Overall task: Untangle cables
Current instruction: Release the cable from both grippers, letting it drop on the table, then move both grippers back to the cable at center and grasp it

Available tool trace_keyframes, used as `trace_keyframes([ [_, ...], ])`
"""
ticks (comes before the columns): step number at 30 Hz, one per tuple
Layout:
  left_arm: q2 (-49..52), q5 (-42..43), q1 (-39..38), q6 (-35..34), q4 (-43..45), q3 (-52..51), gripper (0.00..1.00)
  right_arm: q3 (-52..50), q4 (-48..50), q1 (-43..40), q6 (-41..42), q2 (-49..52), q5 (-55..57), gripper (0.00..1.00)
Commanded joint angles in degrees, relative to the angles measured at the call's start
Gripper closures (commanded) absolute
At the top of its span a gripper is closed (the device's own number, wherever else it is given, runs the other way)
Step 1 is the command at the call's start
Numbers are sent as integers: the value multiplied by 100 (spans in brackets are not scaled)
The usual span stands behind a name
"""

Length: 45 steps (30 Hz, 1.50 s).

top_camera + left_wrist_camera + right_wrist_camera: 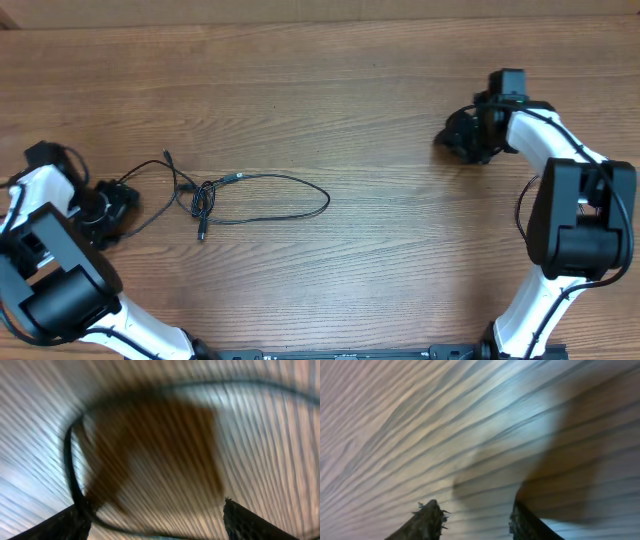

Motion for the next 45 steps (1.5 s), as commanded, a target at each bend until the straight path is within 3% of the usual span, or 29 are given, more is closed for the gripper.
trace_keyframes([
  [1,-140,35,-85,195,-361,562,16,-4,-46,319,-116,105,-164,51],
  [9,-358,310,-273,201,-1421,1665,17,52,-184,1060,-116,103,-164,47],
  [14,-350,903,-778,890,-1388,1646,25,236,-605,1427,-118,103,-164,47],
  [19,-345,870,-1473,1405,-1108,1491,23,240,-870,1899,-116,103,-162,47],
  [23,-345,330,-2022,1453,-1003,1408,22,240,-892,2256,-94,103,-433,46],
  [32,-343,-83,-2835,1432,-544,809,21,238,-763,2962,820,105,-378,47],
  [41,-343,-90,-2935,1432,26,114,25,236,-798,3462,2430,105,-389,29],
  [43,-343,-15,-2935,1434,146,-20,29,214,-654,3620,2535,105,-343,29],
  [45,-343,208,-2946,1436,330,-190,39,175,-553,3783,2881,105,-13,42],
])
